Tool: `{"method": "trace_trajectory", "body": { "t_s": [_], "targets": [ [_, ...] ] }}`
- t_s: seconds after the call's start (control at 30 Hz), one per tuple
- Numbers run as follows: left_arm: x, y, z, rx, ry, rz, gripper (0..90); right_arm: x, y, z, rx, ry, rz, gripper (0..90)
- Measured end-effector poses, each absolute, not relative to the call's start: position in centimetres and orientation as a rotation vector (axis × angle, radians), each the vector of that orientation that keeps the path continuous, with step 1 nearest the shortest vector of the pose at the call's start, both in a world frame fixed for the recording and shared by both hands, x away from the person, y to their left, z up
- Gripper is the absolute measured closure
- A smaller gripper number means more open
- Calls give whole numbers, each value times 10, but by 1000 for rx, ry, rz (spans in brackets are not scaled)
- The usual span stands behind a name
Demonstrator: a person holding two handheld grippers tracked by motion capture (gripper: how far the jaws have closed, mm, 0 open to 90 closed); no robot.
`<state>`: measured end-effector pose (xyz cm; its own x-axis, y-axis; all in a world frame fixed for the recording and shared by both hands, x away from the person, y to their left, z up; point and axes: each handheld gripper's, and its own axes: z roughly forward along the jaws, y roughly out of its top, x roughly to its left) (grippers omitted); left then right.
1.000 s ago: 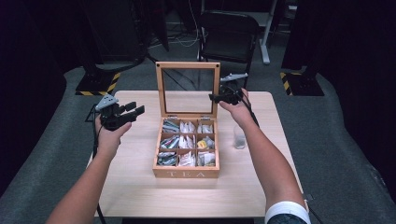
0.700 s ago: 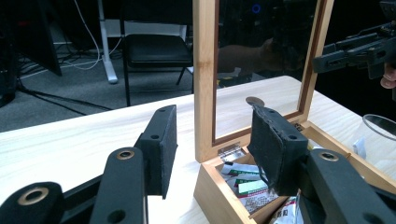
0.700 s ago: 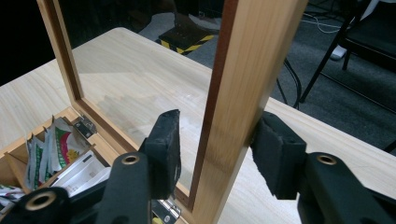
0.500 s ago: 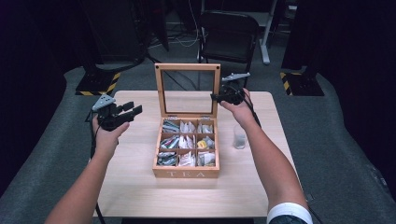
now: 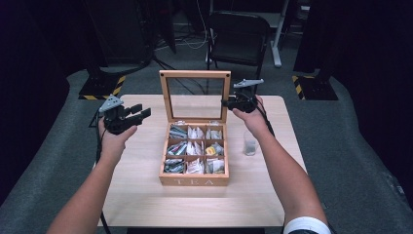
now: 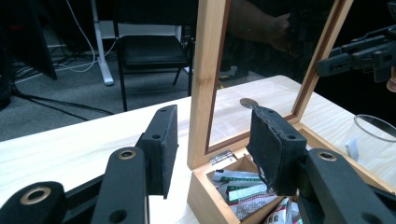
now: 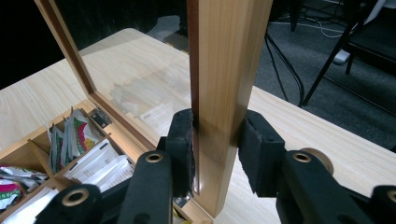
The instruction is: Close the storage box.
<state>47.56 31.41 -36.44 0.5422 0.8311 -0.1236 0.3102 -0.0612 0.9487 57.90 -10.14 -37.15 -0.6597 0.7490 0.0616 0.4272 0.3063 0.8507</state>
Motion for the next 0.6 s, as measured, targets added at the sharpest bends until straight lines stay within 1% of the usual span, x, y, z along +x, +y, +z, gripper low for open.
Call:
{"method": "trace_trajectory", "body": {
  "t_s": [0.6],
  "targets": [
    [478, 302, -357, 1659, 951, 563, 525, 554, -99, -371, 951, 2247, 1247, 653]
  ]
}}
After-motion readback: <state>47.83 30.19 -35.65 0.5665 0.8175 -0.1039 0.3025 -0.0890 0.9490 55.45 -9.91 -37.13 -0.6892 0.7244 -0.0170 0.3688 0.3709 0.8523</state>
